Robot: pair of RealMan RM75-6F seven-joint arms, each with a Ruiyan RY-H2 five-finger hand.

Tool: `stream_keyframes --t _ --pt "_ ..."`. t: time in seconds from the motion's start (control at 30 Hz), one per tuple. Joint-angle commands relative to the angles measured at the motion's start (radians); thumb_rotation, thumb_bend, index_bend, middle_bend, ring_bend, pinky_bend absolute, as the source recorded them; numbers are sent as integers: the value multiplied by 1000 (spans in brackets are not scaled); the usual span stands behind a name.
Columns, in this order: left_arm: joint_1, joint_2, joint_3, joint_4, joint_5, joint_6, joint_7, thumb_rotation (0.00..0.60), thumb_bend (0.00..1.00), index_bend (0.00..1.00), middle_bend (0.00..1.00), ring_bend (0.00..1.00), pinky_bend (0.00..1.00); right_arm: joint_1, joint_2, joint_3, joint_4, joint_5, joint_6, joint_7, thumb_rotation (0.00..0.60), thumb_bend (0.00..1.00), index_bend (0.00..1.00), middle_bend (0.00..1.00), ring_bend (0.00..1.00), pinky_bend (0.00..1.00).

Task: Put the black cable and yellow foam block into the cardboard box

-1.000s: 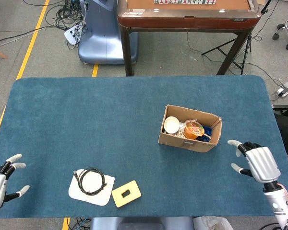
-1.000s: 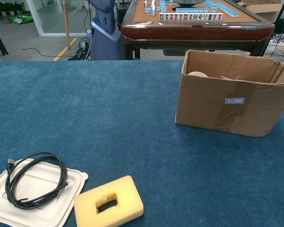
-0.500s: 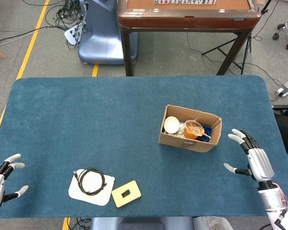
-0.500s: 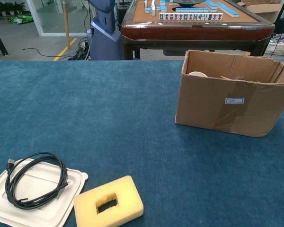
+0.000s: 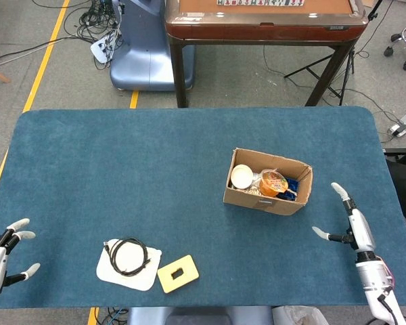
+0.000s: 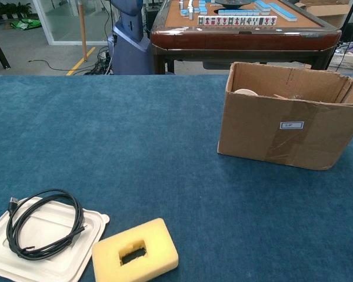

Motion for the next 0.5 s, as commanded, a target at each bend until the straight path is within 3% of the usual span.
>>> stream_keyframes --t 0.03,0.27,0.5 --pt "0 1 0 -1 0 0 2 600 72 389 195 359 613 13 -30 12 32 30 -40 -1 600 0 6 0 0 0" --pt "1 2 3 -7 -4 -5 12 600 72 407 195 358 613 48 -81 21 94 52 -128 18 600 0 6 0 0 0" --pt "1 6 3 -12 -10 -10 16 600 72 407 195 358 613 85 -98 28 88 37 -178 39 600 0 6 0 0 0"
